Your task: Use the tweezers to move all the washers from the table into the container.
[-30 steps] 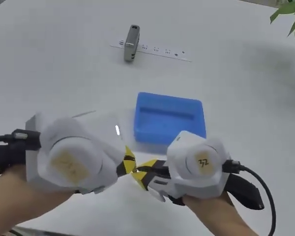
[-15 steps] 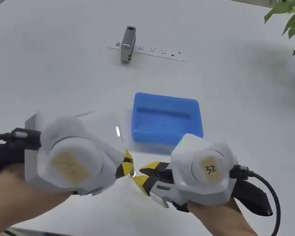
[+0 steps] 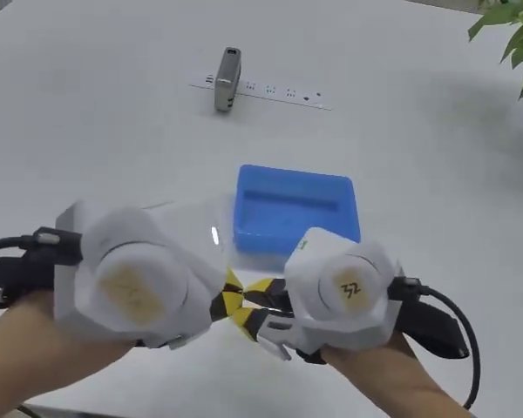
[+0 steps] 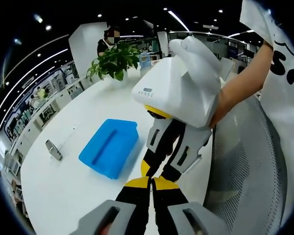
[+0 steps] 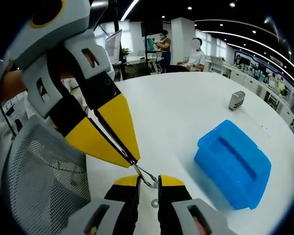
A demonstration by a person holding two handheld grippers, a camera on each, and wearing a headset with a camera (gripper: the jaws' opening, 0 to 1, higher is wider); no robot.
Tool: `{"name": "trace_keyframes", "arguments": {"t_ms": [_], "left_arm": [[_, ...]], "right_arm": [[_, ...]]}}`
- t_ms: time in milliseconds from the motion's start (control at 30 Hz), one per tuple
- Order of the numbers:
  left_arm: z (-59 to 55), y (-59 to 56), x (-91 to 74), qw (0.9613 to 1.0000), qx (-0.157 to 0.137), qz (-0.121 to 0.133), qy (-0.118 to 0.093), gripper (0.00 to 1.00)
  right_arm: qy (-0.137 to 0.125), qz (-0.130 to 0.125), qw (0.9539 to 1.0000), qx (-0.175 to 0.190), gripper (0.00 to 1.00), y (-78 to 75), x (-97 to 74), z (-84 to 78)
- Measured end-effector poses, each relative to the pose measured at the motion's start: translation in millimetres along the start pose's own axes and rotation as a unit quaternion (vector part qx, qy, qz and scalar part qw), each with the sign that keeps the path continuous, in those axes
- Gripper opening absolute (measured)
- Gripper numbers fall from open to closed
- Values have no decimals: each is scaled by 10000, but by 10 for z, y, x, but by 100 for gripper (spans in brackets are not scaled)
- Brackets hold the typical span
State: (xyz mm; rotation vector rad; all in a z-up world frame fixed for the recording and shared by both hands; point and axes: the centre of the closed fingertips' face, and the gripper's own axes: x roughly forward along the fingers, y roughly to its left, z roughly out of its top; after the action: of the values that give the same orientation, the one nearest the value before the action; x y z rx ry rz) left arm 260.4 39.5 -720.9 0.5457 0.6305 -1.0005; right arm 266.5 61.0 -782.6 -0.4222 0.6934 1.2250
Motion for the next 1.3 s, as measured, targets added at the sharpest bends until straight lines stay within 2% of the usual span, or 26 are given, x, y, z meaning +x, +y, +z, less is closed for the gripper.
{"name": "trace_keyframes", "arguments": {"t_ms": [333, 400, 433, 500, 600, 667, 767, 900, 933, 967, 1000, 1067, 1133, 1200, 1300], "left_arm": [[-11, -14, -3, 9999, 114, -25, 44, 0], [-1, -13, 5, 9999, 97, -23, 25, 0], [13, -15, 17, 9999, 116, -12, 23, 0], [36, -20, 36, 9999, 166, -16, 31, 0], [63, 15, 45, 9998, 211, 72, -12, 0], [68, 17, 56, 10000, 24, 63, -16, 0], [90, 32, 59, 9999, 15, 129, -109, 0], [120, 63, 47, 9987, -255, 327, -282, 0], [122, 103, 35, 9974, -406, 493, -341, 3], [119, 98, 27, 9972, -455, 477, -364, 6], [122, 112, 12, 9957, -605, 551, -430, 11], [161, 164, -53, 9902, -936, 761, -703, 21], [166, 191, -141, 9832, -1271, 898, -952, 29], [152, 237, -237, 9719, -1682, 1095, -1230, 36], [83, 266, -347, 9595, -2081, 1266, -1415, 47]], "right_arm": [[117, 214, 9992, -309, 7, 14, 66, -35], [88, 178, 9991, -384, 6, 15, 57, -41], [68, 103, 9985, -538, 6, 11, 46, -40], [133, 18, 9968, -794, 5, 11, 30, -42], [238, -35, 9951, -964, 3, -3, 7, -48], [263, -20, 9942, -1044, 3, -22, 10, -50], [272, -39, 9939, -1065, 3, -40, -3, -50], [231, -29, 9943, -1037, 3, -46, -59, -4], [206, -22, 9945, -1028, 3, -40, -76, 18], [198, -20, 9945, -1030, 3, -36, -86, 28], [195, -17, 9944, -1038, 3, -33, -95, 37], [182, -16, 9943, -1047, 3, -30, -127, 57], [122, -40, 9947, -1025, 3, -48, -167, 87], [42, -30, 9959, -902, 3, -71, -214, 131], [-60, -67, 9969, -780, 3, -130, -290, 198]]}}
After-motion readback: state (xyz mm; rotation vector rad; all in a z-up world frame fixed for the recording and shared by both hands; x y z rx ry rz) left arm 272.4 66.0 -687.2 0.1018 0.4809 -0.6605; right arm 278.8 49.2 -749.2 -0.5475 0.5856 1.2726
